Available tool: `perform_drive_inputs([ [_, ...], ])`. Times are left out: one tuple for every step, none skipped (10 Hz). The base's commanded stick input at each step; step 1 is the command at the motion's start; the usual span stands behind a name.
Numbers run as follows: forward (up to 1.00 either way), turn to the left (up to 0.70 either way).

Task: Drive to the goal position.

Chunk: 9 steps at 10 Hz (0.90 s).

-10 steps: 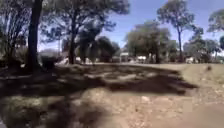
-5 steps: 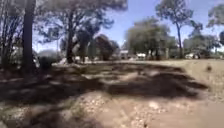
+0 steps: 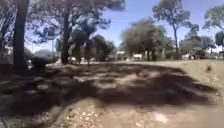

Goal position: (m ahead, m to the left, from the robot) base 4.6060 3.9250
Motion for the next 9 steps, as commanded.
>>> perform_drive_inputs([
  [0.70,0.00],
  [0.70,0.00],
  [0.70,0.00],
  [0.70,0.00],
  [0.70,0.00],
  [0.70,0.00],
  [0.70,0.00],
  [0.70,0.00],
  [0.70,0.00],
])
